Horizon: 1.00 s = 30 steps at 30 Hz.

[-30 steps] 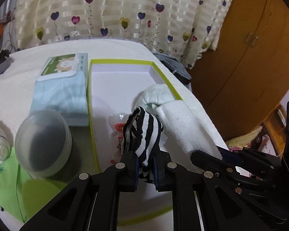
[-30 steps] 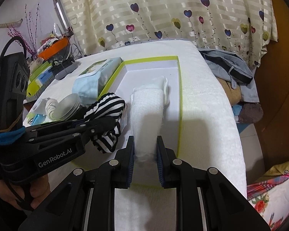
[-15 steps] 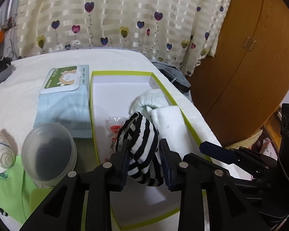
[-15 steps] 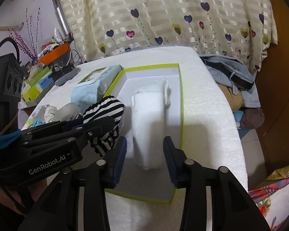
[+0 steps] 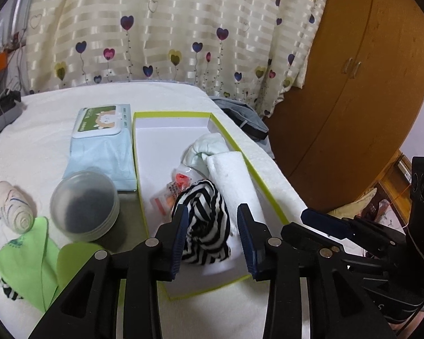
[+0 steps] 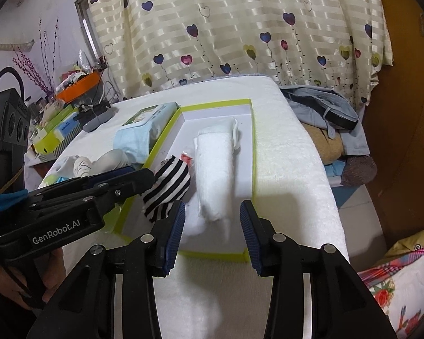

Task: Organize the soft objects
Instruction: 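Open the right gripper in the box while the left gripper releases the striped sock beside it, then withdraw both grippers from the box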

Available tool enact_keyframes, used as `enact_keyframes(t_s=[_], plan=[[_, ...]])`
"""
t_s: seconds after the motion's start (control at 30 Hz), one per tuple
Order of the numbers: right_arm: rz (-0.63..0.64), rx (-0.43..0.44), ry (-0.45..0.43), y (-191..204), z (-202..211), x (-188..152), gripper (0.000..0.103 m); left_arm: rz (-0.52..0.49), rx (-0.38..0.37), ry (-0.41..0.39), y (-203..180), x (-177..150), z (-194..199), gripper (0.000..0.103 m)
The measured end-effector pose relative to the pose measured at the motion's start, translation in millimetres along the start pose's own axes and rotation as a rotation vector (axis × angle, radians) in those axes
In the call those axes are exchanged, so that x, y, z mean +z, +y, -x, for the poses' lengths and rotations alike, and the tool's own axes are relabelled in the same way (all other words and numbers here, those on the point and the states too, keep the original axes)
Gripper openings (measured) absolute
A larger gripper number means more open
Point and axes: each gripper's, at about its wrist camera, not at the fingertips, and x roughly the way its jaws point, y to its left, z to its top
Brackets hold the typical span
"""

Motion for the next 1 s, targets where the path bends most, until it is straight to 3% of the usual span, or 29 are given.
enact_keyframes(t_s=[0.43,1.0], plan=[[0.054,0.021,-0.048,34,29,-15,0.042,-0.024,0.029,-0.065,-3,-24,56,0.034],[0.138,0.075,-0.047,83,33,-31,0.048,0.038,0.083,-0.102,32,-48,97,0.034]])
